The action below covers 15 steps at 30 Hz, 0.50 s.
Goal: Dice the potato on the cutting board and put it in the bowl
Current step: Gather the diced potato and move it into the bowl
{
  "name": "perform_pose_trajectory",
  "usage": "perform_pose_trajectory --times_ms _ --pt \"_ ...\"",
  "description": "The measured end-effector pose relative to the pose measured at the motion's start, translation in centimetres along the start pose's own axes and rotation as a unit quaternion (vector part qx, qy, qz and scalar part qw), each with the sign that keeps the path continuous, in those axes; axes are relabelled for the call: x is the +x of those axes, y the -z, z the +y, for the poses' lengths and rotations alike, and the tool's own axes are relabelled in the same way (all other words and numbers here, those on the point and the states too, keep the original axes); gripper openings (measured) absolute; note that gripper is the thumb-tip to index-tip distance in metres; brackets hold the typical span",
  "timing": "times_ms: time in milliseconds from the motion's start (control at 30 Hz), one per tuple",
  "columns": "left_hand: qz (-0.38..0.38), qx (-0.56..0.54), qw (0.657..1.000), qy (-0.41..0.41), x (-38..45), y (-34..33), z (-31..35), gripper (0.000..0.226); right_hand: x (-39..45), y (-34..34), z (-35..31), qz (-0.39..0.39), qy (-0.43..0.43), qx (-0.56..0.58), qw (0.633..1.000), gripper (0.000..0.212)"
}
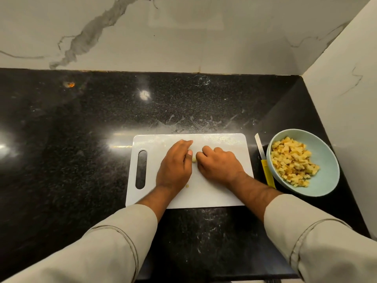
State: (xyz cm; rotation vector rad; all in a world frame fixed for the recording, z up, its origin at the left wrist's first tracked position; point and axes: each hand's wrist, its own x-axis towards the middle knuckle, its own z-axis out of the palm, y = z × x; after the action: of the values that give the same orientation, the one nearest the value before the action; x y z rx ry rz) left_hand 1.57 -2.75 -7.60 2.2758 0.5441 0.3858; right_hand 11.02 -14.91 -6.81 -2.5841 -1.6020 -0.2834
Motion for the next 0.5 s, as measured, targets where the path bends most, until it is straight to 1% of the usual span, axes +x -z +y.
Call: perform_pose_trajectory --times_ms 100,200,267,300,333,367,400,433,467,500 --pt "-0.003 0.013 1.0 -0.001 0.0 -0.1 -0.2 0.034 -0.1 -0.4 -0.1 0.011 -0.014 -0.05 0.999 0.025" --pt "-0.009 0.026 1.0 0.003 -0.1 -0.3 -0.4 0.035 0.1 -0.4 -0.2 0.007 -0.039 -0.063 0.997 0.03" --pt "-0.018 0.038 0.999 0.004 -0.1 -0.3 -0.4 0.035 0.5 -0.3 -0.1 -0.004 -0.101 -0.042 0.994 0.026" --pt "-0.022 0.044 0.999 0.006 -0.1 -0.3 -0.4 0.036 0.6 -0.1 0.0 -0.017 -0.155 0.003 0.988 0.019" --pt "-0.024 0.046 0.999 0.006 0.1 -0.3 -0.3 0.035 0.7 0.0 0.4 -0.018 -0.23 0.071 0.97 0.017" --pt "-0.025 0.045 0.999 0.012 0.2 -0.3 -0.2 0.035 0.6 0.4 0.6 -0.008 -0.312 0.174 0.934 0.021" --pt "-0.025 0.041 0.999 0.021 0.3 -0.4 0.1 0.035 0.5 0.8 1.0 0.03 -0.378 0.291 0.878 0.028" --pt "-0.028 0.036 0.999 0.029 0.4 -0.5 0.4 0.034 0.4 1.5 1.3 0.069 -0.44 0.413 0.794 0.032" --pt "-0.035 0.031 0.998 0.033 0.4 -0.6 0.7 0.035 0.3 2.3 1.7 0.101 -0.491 0.521 0.691 0.032" --pt "-0.048 0.028 0.998 0.03 0.5 -0.9 1.3 0.036 0.2 3.4 2.2 0.114 -0.526 0.603 0.589 0.029"
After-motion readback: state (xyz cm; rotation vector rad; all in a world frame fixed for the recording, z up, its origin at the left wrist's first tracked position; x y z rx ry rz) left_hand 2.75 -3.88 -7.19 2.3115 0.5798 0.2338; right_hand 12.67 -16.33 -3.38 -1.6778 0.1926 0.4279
